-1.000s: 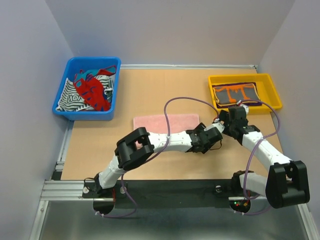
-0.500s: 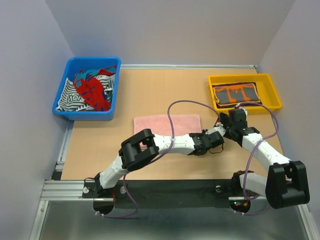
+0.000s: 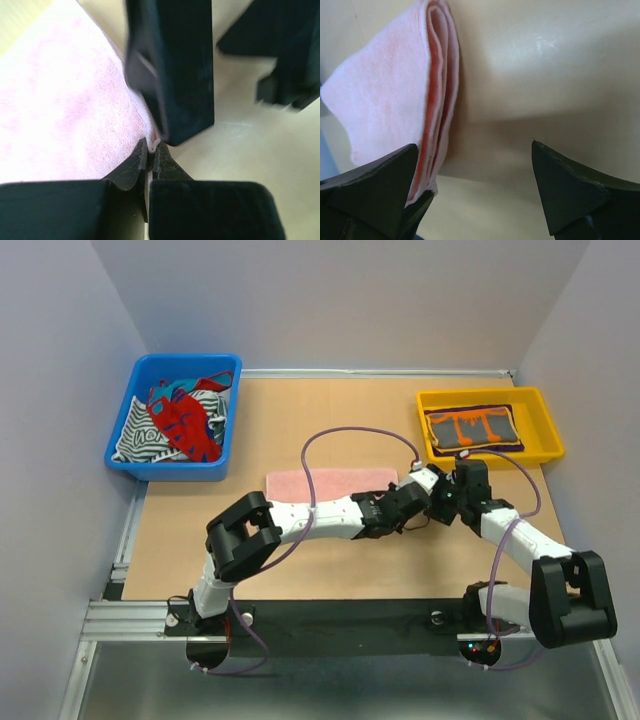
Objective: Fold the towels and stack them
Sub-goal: Fold the towel, then neatly place the folded towel into the bin
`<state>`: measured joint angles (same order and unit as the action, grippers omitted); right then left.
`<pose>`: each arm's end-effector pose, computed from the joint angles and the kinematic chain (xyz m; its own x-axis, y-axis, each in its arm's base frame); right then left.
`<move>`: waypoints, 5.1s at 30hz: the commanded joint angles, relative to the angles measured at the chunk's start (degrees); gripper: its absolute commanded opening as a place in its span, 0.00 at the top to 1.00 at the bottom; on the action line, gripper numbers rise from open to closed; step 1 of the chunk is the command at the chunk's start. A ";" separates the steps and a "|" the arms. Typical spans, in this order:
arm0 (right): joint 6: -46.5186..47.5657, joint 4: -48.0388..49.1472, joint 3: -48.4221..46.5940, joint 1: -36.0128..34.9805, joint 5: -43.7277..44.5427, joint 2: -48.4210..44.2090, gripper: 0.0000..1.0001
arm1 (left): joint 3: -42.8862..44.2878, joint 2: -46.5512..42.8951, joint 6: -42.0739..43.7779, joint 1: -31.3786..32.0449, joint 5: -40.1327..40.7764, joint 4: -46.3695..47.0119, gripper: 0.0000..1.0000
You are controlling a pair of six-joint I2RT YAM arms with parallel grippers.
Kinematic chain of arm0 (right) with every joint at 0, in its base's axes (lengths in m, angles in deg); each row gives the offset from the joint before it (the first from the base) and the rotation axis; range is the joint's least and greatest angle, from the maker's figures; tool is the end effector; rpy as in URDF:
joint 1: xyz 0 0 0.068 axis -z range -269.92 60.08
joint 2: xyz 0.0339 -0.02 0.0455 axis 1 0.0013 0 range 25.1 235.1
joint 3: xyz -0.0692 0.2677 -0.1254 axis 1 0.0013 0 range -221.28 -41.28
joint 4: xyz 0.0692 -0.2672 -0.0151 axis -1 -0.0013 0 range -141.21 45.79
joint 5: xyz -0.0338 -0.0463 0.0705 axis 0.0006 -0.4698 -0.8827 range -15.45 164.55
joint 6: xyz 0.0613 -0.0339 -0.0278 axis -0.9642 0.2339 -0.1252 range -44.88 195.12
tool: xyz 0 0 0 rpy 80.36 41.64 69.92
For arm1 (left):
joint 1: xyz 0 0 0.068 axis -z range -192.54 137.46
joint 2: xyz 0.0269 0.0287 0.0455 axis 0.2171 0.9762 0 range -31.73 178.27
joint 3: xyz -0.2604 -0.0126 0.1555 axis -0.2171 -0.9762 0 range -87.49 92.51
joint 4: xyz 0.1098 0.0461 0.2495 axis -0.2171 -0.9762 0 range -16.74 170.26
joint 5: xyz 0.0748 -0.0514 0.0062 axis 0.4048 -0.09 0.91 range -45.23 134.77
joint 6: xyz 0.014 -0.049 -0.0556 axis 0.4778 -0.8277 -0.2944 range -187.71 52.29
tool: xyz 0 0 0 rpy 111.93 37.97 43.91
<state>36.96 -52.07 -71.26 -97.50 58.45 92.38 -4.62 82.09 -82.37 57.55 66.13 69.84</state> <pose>0.2405 0.0498 0.1801 -0.7507 0.4989 -0.4330 0.1823 0.7864 0.5901 0.1900 -0.4567 0.2132 -0.4157 0.4559 -0.7869 0.7001 0.7127 0.0431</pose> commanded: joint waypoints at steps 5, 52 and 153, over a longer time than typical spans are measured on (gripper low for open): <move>-11.41 19.70 5.00 -0.16 -12.99 7.67 0.00 | -0.87 -5.45 -1.69 -0.39 -0.10 3.12 1.00; 0.09 8.03 -5.00 -2.62 -5.61 14.63 0.02 | -3.42 -6.42 -1.43 -0.92 -1.24 3.12 1.00; 45.78 -23.25 -55.62 5.36 11.43 32.12 0.99 | -30.84 -50.37 2.97 -46.79 -13.27 2.95 0.01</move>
<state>75.13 -71.74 -121.29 -96.62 64.09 124.54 -33.19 31.20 -81.65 13.57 56.63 70.37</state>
